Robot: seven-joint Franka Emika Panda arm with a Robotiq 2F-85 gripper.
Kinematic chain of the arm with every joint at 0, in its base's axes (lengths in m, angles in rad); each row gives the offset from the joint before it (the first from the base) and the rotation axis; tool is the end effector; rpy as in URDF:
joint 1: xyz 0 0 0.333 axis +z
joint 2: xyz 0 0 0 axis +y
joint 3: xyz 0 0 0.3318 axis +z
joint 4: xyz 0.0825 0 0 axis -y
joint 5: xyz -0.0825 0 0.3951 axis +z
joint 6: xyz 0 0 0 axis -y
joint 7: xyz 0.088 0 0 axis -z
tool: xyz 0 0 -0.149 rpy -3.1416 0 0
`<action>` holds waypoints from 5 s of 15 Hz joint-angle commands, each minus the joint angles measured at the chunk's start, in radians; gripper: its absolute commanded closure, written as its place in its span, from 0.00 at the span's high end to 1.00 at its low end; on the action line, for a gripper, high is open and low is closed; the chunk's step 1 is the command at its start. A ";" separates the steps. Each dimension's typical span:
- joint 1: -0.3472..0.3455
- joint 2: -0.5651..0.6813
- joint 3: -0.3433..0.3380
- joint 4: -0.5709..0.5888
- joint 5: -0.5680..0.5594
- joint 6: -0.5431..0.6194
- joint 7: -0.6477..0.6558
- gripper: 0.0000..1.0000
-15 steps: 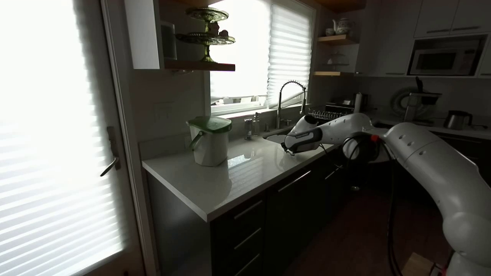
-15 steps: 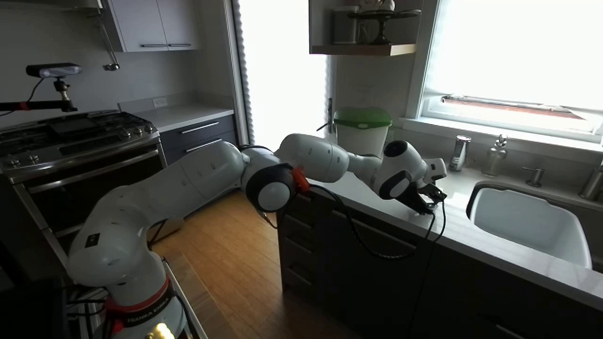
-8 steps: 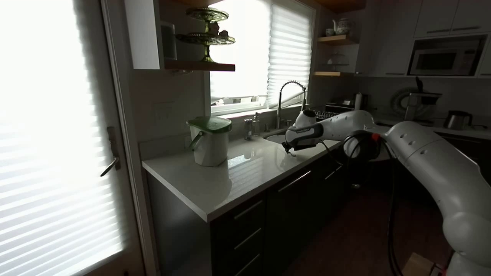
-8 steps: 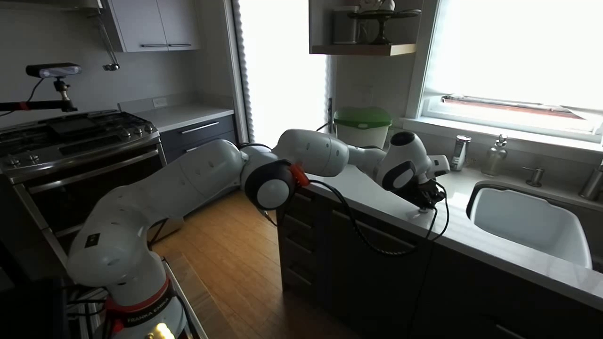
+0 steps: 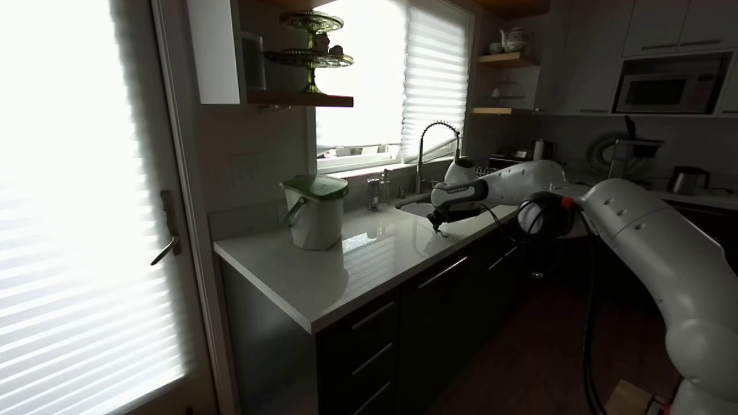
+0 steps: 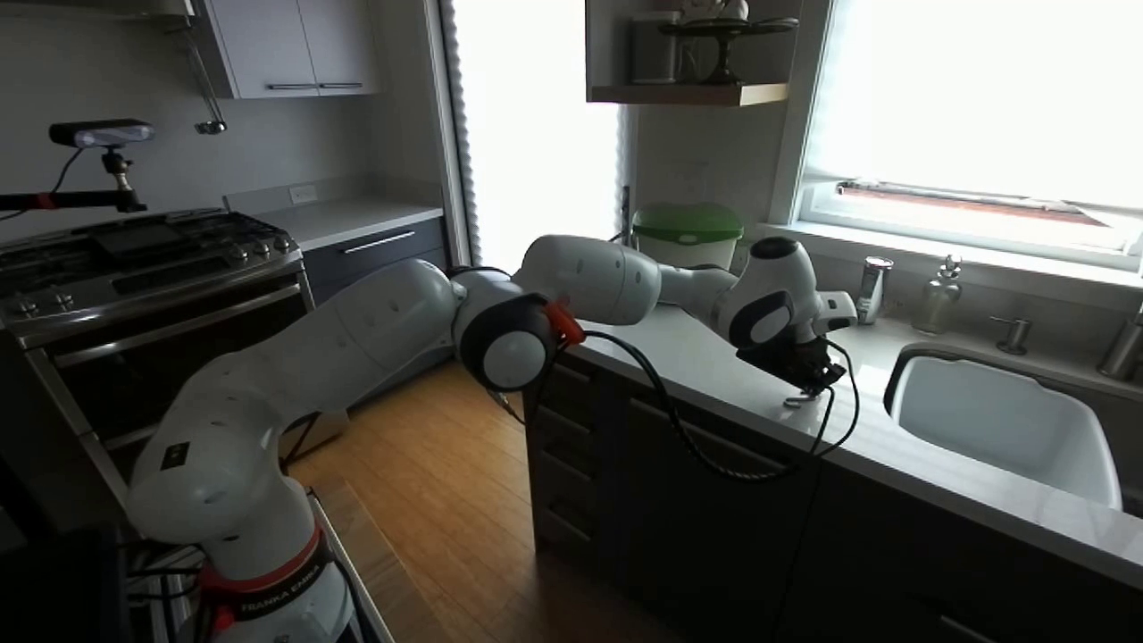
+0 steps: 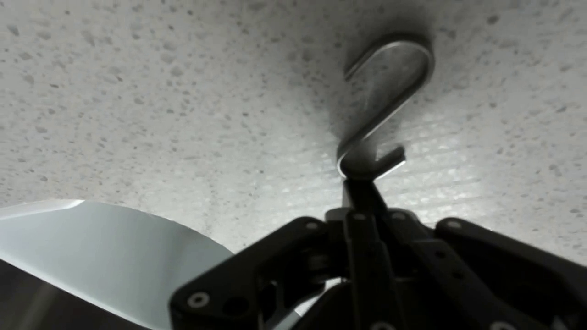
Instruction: Take the metal hook off the counter
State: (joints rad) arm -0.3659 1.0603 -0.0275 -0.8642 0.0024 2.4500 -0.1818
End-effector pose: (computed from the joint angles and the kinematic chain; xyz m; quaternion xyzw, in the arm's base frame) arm 0.8169 -0.3270 0.2791 0.9611 -0.0928 0.2467 0.0821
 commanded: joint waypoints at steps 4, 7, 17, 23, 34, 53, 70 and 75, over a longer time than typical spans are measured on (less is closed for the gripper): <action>-0.002 -0.040 0.019 -0.050 -0.001 -0.082 -0.071 0.00; 0.000 -0.077 0.019 -0.083 -0.001 -0.144 -0.090 0.00; 0.011 -0.144 -0.045 -0.173 -0.042 -0.223 -0.063 0.00; 0.014 -0.171 -0.045 -0.216 -0.036 -0.219 -0.071 0.00; 0.026 -0.221 -0.041 -0.283 -0.048 -0.243 -0.087 0.00; 0.046 -0.236 -0.039 -0.301 -0.037 0.000 0.067 0.00; 0.102 -0.801 -0.123 -0.704 -0.048 -0.649 0.147 1.00; 0.104 -0.769 -0.134 -0.650 -0.041 -0.637 0.133 1.00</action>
State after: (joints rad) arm -0.2737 0.2883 -0.1458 -1.5198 -0.0432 1.8176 -0.0450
